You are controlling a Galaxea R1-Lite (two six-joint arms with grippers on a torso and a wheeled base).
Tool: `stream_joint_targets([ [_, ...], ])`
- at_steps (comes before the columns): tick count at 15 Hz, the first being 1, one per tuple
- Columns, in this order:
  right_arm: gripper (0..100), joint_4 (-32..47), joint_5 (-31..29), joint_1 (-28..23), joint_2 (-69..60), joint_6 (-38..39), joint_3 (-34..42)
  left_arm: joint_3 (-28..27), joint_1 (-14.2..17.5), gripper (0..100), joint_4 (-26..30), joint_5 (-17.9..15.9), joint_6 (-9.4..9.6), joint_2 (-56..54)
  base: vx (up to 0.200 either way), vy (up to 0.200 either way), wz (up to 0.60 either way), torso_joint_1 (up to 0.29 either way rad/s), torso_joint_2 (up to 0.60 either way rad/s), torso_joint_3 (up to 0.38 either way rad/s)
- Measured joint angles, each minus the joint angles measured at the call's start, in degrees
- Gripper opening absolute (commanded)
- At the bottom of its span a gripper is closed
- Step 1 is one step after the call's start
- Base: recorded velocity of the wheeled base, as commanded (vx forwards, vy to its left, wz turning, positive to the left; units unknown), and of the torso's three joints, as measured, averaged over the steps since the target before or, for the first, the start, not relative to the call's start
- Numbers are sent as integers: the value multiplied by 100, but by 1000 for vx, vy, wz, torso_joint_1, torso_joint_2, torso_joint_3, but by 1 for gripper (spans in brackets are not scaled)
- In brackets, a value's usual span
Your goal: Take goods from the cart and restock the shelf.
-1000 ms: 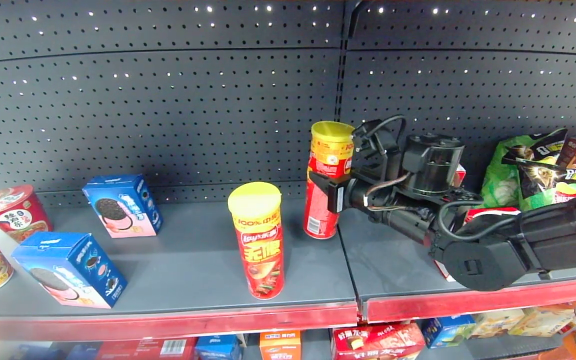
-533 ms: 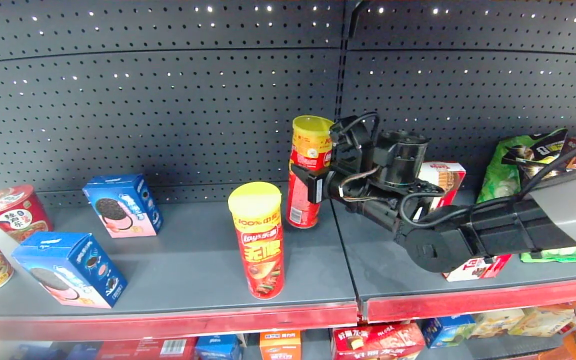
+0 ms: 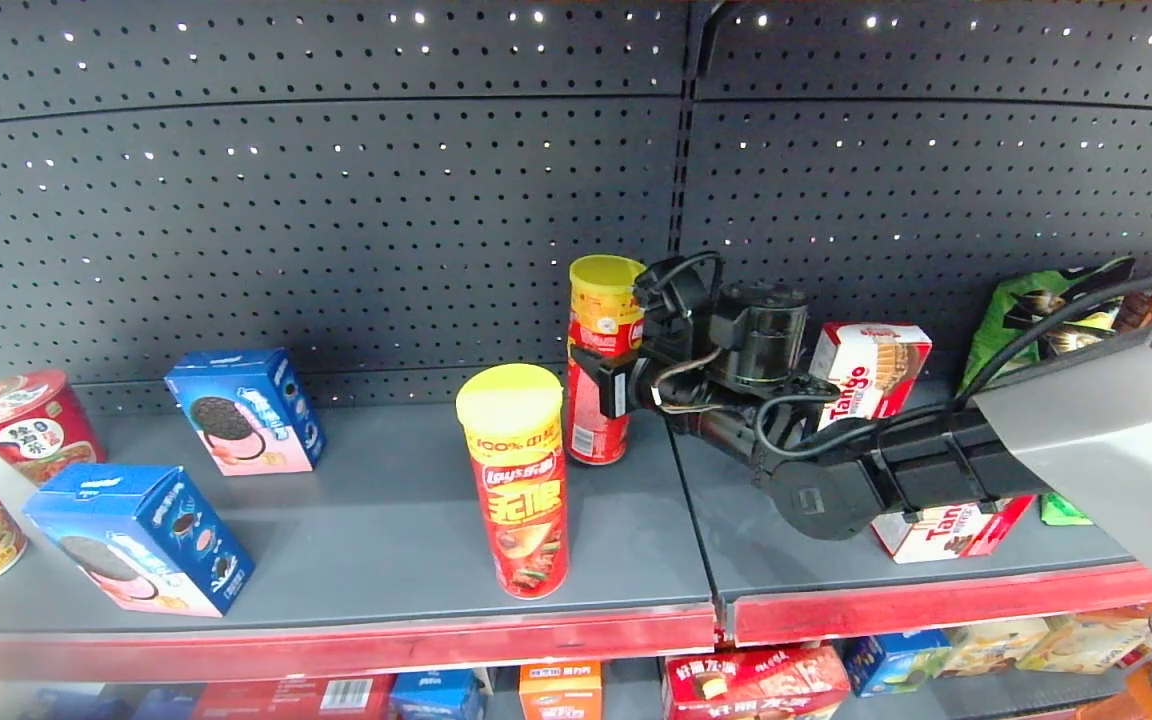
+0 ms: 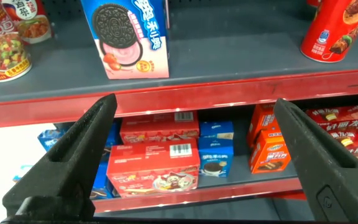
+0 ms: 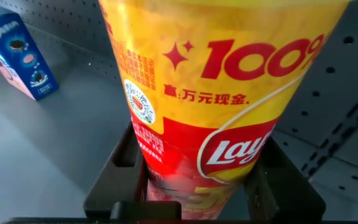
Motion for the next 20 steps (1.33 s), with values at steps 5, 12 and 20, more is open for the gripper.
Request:
stream_joint_targets([
  [5, 0, 55, 13, -1, 124, -7, -223, 0, 0, 100, -2, 0, 0, 4, 0, 0, 0, 0, 0, 0],
  [12, 0, 66, 40, -1, 222, -74, -280, 0, 0, 100, 0, 2, 0, 4, 0, 0, 0, 0, 0, 0],
  [20, 0, 156, 148, 5, 312, -88, -383, 0, 0, 100, 0, 2, 0, 4, 0, 0, 0, 0, 0, 0],
])
